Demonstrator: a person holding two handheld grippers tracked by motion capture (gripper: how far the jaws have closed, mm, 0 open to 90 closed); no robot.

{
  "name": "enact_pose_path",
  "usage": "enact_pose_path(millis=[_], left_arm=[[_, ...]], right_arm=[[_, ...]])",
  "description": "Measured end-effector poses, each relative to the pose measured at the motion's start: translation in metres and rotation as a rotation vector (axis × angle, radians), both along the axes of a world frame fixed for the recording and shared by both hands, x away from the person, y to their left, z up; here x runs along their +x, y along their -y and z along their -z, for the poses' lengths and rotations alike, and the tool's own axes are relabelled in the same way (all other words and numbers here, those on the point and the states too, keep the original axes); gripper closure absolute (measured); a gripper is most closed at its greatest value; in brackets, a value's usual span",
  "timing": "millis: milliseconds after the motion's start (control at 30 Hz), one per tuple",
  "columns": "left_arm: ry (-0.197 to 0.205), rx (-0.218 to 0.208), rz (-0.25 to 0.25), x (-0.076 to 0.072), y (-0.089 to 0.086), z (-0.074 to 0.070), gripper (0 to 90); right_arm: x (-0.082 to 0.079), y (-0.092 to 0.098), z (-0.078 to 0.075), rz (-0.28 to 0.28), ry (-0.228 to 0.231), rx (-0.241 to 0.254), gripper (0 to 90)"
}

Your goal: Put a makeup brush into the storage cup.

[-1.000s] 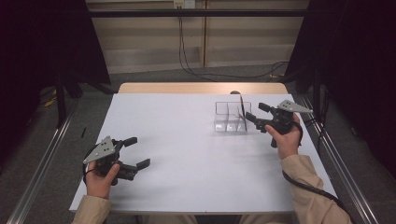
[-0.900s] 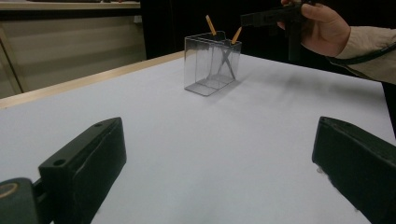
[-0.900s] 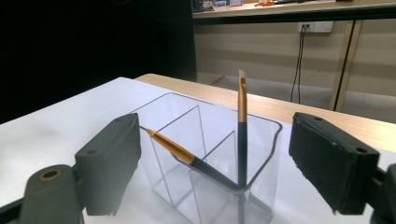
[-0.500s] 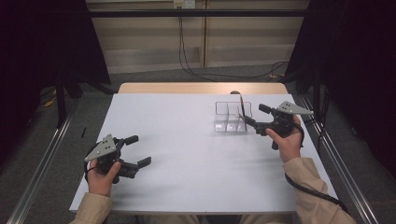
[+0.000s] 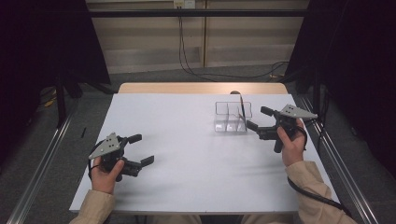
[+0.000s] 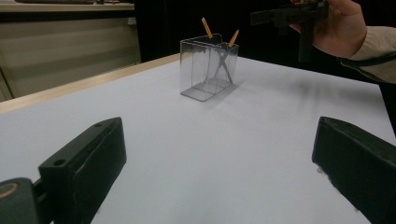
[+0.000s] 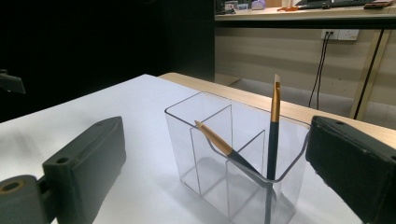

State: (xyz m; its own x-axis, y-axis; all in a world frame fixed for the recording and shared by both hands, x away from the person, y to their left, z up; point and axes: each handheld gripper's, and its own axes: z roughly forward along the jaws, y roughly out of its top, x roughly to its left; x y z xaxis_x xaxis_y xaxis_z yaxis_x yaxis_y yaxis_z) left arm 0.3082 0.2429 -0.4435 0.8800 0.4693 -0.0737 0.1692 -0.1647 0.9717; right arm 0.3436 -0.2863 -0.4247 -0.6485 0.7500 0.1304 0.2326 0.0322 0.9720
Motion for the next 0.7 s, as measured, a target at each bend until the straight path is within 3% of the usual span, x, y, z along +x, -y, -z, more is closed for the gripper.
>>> enact_pose_path(millis=[700], left_arm=[[0.007,0.0,0.014,0.005,0.008,-0.002,2.9]], right_arm=[[-0.012,0.002,0.003,-0.013,-0.003,-0.006,4.8]])
